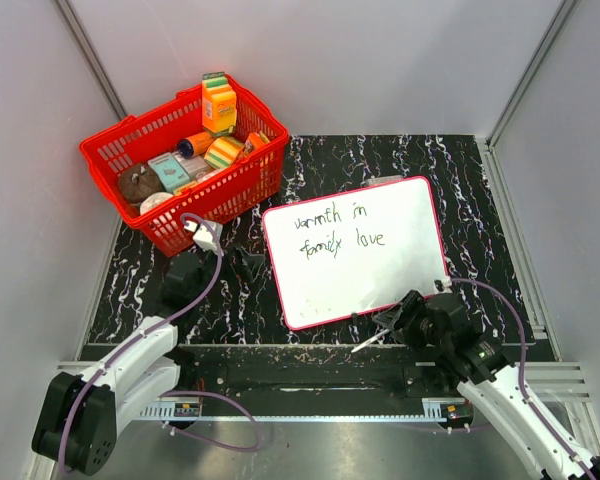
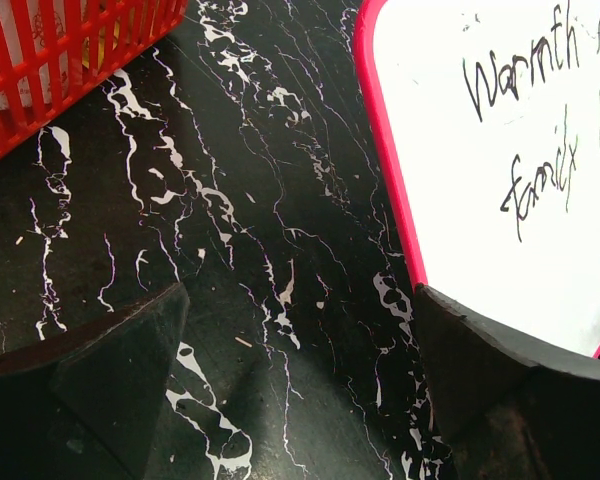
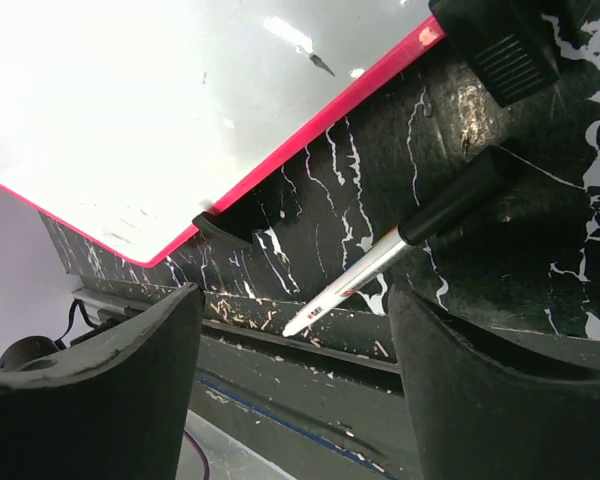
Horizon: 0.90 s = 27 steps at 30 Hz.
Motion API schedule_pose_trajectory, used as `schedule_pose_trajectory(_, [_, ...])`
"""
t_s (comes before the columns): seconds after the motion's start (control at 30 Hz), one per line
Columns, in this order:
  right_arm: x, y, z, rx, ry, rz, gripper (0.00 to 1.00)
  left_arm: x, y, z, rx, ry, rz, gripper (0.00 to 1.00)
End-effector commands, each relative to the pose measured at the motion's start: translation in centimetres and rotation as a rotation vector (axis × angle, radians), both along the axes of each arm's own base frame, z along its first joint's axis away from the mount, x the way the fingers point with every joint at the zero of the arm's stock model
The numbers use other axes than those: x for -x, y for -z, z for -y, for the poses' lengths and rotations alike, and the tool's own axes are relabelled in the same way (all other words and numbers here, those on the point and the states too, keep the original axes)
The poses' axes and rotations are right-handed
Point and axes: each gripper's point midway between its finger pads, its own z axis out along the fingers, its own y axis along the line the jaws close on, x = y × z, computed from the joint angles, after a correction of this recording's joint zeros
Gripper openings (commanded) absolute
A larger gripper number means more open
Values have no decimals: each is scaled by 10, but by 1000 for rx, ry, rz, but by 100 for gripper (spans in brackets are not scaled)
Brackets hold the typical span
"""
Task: Write a sentence on the whiteboard
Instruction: Put down the whiteboard marker at the corner of the board, then reset both arms
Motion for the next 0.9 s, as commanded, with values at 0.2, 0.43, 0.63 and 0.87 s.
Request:
schedule_pose_trajectory(0.2, [-23, -53, -1, -8, -1, 195, 100, -3, -9, 6, 2, 37, 47, 99])
schedule_pose_trajectory(0.43, [-39, -72, 0, 36, -2, 280, 100, 1, -16, 8, 13, 57, 72, 99])
schedule_pose_trajectory(0.63, [-66, -90, 12, 163, 46, 366, 100, -2, -15, -4, 29, -36, 34, 99])
schedule_pose_trajectory(0.87, [-105, -128, 39, 362, 163, 477, 100, -11, -20, -39, 43, -275, -21, 99])
